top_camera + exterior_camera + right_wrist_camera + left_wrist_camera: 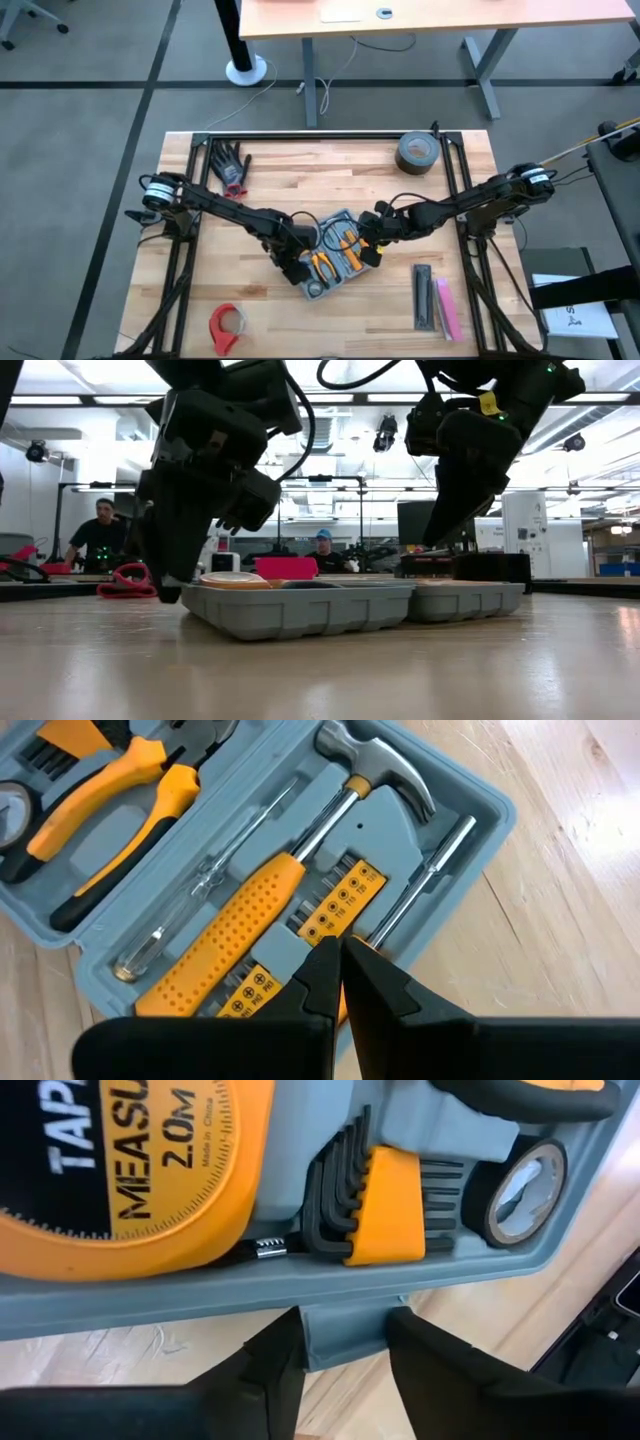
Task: Prefit tool cases
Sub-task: Remove the tape measure from the gray tool box
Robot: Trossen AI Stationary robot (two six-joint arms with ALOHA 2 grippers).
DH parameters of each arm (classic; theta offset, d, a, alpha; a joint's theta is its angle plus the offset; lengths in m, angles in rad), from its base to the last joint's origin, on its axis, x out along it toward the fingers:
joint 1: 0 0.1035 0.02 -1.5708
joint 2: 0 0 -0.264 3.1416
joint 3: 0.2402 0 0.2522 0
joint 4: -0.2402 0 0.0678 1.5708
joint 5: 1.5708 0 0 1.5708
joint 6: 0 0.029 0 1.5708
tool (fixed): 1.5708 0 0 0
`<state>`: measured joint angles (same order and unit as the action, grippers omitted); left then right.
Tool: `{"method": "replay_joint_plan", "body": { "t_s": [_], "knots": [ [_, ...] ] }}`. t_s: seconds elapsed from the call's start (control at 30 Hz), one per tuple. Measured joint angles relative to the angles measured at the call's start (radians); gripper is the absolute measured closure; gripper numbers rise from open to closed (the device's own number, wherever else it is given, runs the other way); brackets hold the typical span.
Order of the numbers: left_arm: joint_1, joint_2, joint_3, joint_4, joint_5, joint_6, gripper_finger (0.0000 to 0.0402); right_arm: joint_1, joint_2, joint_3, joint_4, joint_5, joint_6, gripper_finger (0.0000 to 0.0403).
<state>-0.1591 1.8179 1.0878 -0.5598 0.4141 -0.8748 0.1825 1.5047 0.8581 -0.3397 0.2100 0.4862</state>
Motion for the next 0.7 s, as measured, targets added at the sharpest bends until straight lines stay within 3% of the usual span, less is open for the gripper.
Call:
{"method": "replay_joint_plan", "body": {
  "t_s": [0.43,0.7],
  "knots": [
    [0.02,-0.001,0.0,0.0,-0.002,0.056,0.0288,0.0,0.0,0.0,0.001,0.0,0.003,0.0403],
    [0.024,-0.003,0.0,-0.055,-0.002,0.168,0.0288,0.0,0.0,0.0,0.008,0.0,0.031,0.0403]
  ]
}}
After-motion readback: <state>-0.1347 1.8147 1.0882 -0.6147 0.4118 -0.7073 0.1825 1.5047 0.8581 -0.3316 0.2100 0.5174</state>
